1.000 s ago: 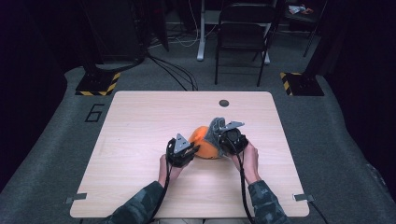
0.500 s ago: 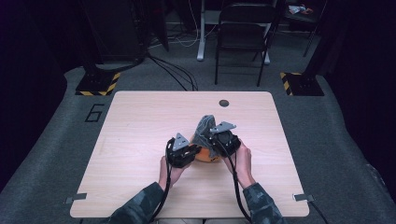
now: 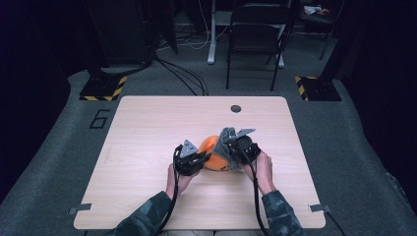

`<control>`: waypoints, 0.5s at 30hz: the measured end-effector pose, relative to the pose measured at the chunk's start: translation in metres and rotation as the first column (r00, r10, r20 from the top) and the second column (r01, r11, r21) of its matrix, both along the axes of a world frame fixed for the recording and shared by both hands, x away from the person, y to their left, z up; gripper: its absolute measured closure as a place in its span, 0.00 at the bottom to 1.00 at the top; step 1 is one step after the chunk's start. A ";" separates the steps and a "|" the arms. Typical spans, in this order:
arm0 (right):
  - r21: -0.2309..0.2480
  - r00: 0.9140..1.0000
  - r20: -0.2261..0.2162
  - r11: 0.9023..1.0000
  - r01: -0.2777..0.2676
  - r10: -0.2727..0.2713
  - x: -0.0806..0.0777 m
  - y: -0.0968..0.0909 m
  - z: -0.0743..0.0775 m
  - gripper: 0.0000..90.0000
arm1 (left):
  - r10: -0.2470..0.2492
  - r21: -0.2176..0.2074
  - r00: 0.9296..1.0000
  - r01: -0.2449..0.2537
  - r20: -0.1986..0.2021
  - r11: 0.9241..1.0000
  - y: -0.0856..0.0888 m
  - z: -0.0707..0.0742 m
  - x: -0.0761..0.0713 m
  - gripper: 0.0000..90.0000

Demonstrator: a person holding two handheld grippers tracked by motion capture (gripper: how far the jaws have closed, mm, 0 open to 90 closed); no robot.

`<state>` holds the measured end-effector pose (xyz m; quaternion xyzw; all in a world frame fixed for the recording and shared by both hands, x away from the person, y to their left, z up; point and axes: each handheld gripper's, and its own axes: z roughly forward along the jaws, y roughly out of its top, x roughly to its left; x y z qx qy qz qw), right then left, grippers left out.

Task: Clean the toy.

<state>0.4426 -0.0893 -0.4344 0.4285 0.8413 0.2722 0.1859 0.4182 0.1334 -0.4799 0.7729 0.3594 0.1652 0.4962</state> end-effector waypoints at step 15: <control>-0.085 0.988 -0.144 0.995 0.046 -0.058 0.015 -0.016 -0.048 0.82 | 0.001 -0.019 1.000 -0.001 -0.005 1.000 0.003 -0.001 0.003 0.88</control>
